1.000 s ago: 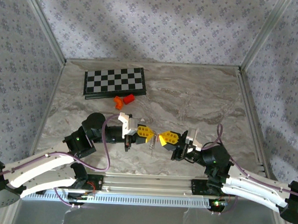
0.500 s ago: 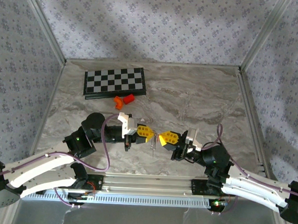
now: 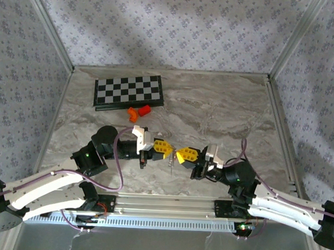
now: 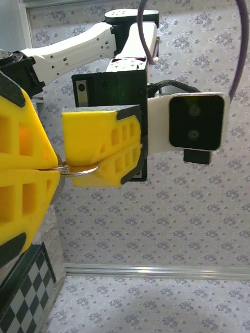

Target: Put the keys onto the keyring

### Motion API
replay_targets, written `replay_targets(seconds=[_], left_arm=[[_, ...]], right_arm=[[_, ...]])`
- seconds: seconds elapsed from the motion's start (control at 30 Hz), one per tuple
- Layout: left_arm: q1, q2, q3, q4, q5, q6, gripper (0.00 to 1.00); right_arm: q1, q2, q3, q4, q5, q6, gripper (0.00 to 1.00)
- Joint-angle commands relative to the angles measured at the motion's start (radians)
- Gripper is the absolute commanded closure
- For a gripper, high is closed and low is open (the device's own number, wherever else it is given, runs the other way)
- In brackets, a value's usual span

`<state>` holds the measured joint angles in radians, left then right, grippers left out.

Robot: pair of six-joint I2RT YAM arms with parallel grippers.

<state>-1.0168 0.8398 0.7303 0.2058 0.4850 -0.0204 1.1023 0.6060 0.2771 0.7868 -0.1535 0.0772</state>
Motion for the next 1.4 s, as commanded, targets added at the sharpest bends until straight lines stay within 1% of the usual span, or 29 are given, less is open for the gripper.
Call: replay_targets(seconds=[0.0, 0.47, 0.73, 0.97, 1.37], left_arm=[[-0.010, -0.001, 0.006, 0.046, 0.018, -0.013, 1.00], [-0.011, -0.003, 0.007, 0.041, 0.015, -0.015, 1.00], [-0.012, 0.002, 0.007, 0.048, 0.032, -0.017, 1.00], [-0.014, -0.003, -0.002, 0.067, 0.072, -0.010, 1.00], [-0.014, 0.002, -0.005, 0.071, 0.070, -0.011, 1.00]], right_arm=[[-0.004, -0.002, 0.020, 0.031, -0.008, -0.016, 1.00], [-0.005, -0.057, 0.005, 0.023, 0.006, -0.019, 1.00], [-0.005, -0.038, 0.007, 0.040, 0.009, -0.020, 1.00], [-0.005, -0.041, 0.008, 0.042, 0.000, -0.017, 1.00], [-0.004, -0.055, -0.001, 0.038, 0.013, -0.019, 1.00]])
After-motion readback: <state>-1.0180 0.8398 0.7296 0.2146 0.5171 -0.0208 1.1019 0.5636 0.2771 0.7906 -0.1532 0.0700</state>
